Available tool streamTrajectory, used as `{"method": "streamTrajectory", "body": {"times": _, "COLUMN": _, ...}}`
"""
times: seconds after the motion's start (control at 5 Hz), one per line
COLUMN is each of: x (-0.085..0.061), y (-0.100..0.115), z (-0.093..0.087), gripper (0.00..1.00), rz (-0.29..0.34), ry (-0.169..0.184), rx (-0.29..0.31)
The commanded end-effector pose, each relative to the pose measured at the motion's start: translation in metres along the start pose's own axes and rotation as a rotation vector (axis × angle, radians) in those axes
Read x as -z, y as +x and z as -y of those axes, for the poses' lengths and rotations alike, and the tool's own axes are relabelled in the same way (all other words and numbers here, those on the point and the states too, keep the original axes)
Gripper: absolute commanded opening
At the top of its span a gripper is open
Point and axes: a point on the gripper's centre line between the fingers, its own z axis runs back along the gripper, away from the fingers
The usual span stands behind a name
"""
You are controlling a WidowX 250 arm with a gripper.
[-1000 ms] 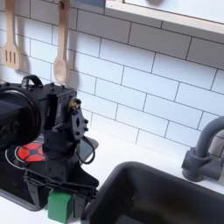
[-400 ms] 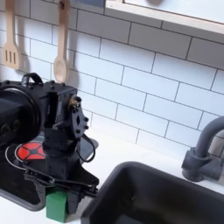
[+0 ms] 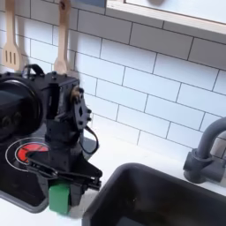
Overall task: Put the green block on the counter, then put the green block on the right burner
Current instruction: 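Put the green block on the counter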
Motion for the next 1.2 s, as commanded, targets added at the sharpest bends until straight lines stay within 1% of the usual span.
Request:
{"method": "streamTrajectory", "body": {"times": 0.0, "x": -0.017, "y": 0.025, "z": -0.025, "gripper": 0.0, "rz": 0.04, "ry": -0.004, "rx": -0.087}}
{"method": "streamTrajectory", "body": {"times": 0.2, "x": -0.011, "y": 0.034, "z": -0.045, "gripper": 0.0, "rz": 0.03, "ry": 0.011, "rx": -0.138}}
{"method": "streamTrajectory", "body": {"times": 0.4, "x": -0.002, "y": 0.04, "z": -0.06, "gripper": 0.0, "rz": 0.008, "ry": 0.022, "rx": -0.171}}
{"method": "streamTrajectory", "body": {"times": 0.6, "x": 0.005, "y": 0.047, "z": -0.074, "gripper": 0.0, "rz": -0.002, "ry": 0.044, "rx": -0.193}}
{"method": "streamTrajectory", "body": {"times": 0.8, "x": 0.011, "y": 0.053, "z": -0.089, "gripper": 0.0, "rz": -0.015, "ry": 0.058, "rx": -0.227}}
{"method": "streamTrajectory", "body": {"times": 1.0, "x": 0.013, "y": 0.058, "z": -0.104, "gripper": 0.0, "rz": -0.02, "ry": 0.069, "rx": -0.256}}
